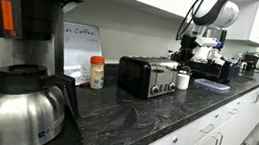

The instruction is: Push the right lever on the toaster downwards

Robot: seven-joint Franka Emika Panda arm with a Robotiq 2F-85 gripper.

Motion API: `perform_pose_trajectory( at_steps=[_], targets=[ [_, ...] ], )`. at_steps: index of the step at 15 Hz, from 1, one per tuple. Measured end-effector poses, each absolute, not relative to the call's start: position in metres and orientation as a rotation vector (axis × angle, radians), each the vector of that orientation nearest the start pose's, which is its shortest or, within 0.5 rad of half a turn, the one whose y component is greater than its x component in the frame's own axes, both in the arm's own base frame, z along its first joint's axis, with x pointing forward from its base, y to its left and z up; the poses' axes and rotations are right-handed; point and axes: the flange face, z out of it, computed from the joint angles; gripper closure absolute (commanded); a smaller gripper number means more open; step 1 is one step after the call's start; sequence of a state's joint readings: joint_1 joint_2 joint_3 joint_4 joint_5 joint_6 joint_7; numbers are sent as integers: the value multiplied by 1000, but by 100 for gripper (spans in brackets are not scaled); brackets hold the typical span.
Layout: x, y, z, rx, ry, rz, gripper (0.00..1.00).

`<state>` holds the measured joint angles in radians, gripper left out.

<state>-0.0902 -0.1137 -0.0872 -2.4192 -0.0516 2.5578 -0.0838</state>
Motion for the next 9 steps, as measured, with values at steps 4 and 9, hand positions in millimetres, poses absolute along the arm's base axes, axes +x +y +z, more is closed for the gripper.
perform_pose_trajectory(
  at_steps=[4, 9],
  targets=[
    [491, -88, 377, -3174, 57, -395, 100],
    [492, -90, 368, -3178, 31, -392, 100]
  ],
)
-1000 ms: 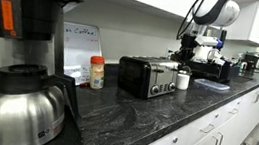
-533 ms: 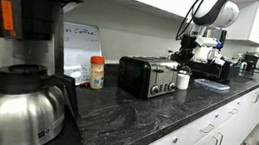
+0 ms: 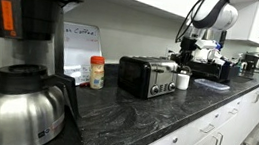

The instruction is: Push the right lever on the toaster downwards

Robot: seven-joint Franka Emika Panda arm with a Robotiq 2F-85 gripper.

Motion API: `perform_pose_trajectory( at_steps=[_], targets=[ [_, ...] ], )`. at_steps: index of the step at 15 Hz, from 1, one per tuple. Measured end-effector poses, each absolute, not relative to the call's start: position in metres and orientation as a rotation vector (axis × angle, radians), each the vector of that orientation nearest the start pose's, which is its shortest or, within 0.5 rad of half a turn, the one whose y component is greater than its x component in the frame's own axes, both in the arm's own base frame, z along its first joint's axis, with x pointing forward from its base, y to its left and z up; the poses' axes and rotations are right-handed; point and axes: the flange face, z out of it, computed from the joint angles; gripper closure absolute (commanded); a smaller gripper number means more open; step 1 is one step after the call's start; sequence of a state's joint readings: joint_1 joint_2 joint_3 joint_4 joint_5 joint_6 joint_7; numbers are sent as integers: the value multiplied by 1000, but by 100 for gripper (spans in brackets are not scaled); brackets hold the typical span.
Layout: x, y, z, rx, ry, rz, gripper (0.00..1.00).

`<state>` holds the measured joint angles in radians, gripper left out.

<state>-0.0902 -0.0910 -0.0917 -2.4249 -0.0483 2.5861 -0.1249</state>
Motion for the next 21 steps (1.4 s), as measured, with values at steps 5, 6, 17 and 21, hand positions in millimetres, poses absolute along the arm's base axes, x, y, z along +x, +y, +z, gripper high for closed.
perform_pose_trajectory(
  at_steps=[5, 6, 17, 21],
  targets=[
    [491, -91, 360, -3170, 8, -395, 100],
    [491, -91, 358, -3168, 3, -399, 100],
    [487, -94, 343, -3146, -13, -426, 100],
    [488, -95, 335, -3147, -17, -417, 100]
  ],
)
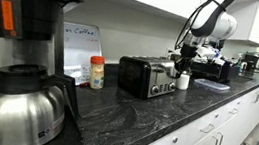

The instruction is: Push the right lever on the toaster downwards

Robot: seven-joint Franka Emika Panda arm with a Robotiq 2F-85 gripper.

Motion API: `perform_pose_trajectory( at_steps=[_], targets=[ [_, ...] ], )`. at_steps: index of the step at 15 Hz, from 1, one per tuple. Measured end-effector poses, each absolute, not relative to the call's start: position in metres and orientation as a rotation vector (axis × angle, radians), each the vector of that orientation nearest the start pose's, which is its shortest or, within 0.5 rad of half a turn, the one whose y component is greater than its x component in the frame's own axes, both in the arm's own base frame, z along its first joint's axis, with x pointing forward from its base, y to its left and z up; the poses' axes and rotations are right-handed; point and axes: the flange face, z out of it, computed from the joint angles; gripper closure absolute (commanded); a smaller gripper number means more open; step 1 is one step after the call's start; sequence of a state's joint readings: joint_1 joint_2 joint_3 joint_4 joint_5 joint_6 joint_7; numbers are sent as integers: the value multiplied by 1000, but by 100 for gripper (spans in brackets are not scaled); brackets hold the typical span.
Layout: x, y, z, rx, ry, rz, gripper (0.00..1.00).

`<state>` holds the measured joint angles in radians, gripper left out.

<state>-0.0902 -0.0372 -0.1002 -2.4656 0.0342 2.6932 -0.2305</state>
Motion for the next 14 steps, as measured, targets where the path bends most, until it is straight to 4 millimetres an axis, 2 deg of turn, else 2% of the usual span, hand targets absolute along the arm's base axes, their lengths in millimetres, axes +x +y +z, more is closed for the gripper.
perform_pose_trajectory(
  at_steps=[5, 14],
  targets=[
    [489, -95, 326, -3150, -18, -404, 100],
    [489, -95, 326, -3150, -19, -404, 100]
  ],
)
